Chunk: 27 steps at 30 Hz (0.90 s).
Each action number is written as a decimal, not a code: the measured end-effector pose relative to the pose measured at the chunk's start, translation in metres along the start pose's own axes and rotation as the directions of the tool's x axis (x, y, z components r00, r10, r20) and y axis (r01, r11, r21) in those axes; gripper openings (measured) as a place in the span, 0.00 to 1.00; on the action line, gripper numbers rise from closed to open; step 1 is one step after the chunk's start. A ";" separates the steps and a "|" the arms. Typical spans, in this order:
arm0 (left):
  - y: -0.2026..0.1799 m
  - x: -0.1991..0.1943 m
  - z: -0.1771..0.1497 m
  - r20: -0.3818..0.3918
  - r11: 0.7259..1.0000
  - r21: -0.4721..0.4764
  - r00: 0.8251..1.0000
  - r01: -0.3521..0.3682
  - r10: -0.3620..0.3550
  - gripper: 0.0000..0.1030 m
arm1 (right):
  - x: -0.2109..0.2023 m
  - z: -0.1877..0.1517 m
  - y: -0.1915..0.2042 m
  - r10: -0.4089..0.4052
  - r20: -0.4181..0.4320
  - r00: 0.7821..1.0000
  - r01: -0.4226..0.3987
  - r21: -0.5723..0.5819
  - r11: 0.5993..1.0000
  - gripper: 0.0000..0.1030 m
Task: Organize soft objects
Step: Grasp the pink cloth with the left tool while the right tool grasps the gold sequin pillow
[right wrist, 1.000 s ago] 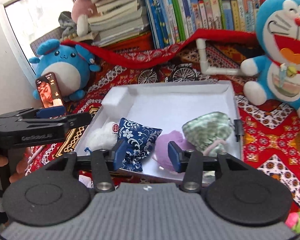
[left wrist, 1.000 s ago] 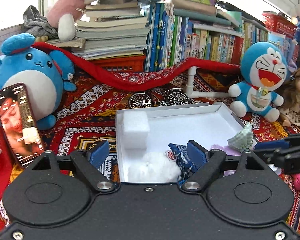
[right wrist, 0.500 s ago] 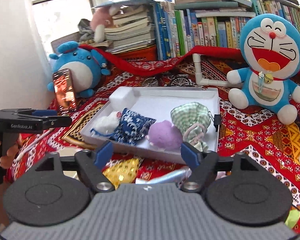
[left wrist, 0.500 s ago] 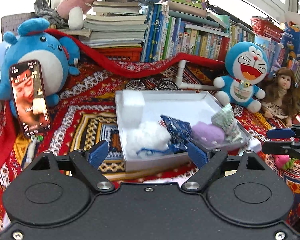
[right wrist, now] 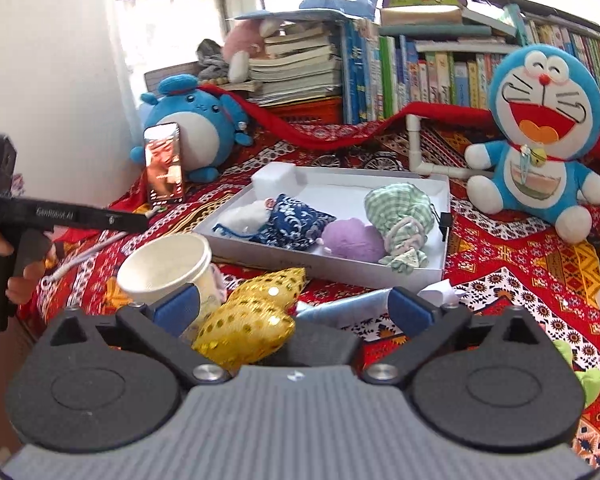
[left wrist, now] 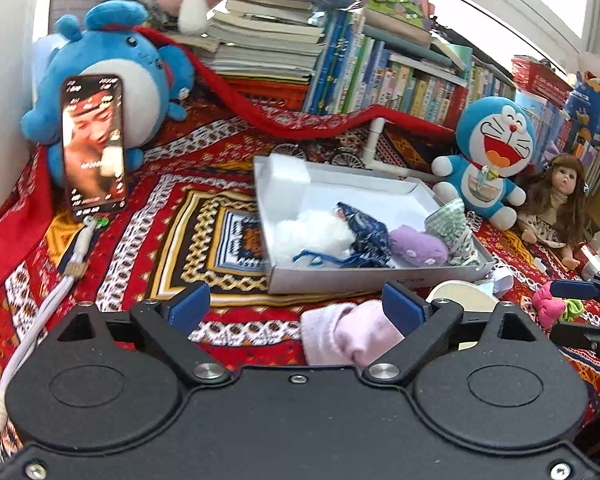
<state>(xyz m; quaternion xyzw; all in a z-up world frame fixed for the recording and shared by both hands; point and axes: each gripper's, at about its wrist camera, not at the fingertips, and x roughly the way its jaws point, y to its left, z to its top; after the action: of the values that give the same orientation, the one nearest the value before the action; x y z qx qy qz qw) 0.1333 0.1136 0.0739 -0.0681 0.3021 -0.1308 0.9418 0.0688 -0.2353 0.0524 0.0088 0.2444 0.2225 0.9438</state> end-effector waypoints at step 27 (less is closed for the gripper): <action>0.022 0.055 -0.034 -0.127 0.937 -0.328 0.978 0.118 -0.168 0.79 | 0.021 -0.045 0.075 -0.069 0.078 0.995 0.094 -0.389 0.917 1.00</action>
<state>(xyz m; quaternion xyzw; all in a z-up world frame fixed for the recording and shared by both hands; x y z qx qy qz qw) 0.1610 0.1171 0.0119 -0.2307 0.3849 -0.1534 0.8804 0.0335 -0.1632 0.0129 -0.1833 0.1657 0.2269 0.9421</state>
